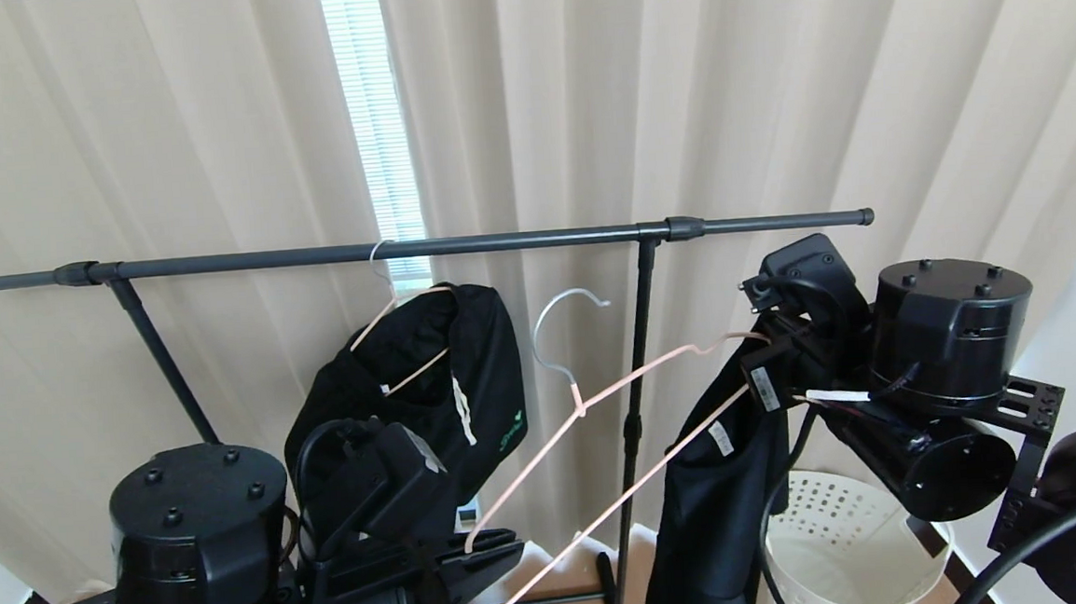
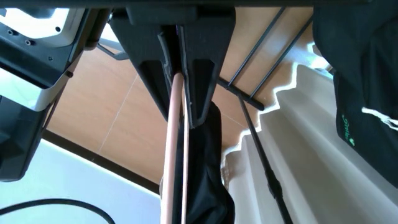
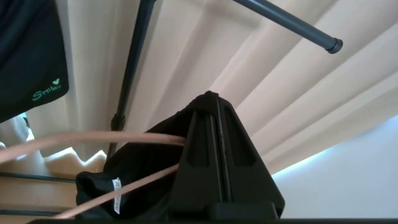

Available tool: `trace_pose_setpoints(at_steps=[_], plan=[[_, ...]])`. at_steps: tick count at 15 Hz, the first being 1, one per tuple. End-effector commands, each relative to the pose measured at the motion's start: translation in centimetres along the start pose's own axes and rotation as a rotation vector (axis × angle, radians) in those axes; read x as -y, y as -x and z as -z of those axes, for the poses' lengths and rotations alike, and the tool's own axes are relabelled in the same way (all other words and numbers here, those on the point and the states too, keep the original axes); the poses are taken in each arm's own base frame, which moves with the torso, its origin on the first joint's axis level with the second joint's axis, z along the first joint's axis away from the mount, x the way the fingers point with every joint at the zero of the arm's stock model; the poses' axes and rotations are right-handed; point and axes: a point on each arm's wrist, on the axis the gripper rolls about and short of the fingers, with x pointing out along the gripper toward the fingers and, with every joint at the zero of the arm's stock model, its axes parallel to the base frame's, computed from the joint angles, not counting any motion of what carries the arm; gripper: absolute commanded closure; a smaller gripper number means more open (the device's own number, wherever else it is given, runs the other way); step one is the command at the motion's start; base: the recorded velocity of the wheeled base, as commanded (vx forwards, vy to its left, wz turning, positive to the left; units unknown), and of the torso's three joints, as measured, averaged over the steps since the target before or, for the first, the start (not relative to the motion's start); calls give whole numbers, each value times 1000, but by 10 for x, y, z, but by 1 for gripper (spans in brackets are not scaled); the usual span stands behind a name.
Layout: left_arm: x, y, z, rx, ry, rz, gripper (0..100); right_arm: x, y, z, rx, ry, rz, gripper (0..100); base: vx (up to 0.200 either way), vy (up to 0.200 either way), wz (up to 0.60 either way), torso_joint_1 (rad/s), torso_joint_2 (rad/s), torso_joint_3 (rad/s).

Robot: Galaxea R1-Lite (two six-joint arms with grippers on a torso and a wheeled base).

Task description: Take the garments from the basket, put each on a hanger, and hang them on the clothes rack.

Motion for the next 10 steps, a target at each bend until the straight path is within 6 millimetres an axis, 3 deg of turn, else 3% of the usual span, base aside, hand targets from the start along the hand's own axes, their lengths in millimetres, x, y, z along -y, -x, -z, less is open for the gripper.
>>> trace_pose_setpoints(at_steps=[1, 7, 10], plan=[[-1, -6, 5, -26, 6, -1, 100, -5, 6, -1, 8, 5, -21, 100, 0, 0, 0, 0, 0, 0], [-3, -6, 3, -14, 18, -18, 100, -11, 14, -4, 22, 6, -38, 100, 0, 0, 0, 0, 0, 0], [-3, -6, 3, -5, 17, -20, 100, -27, 31, -3, 36, 29, -88, 100, 0, 0, 0, 0, 0, 0]])
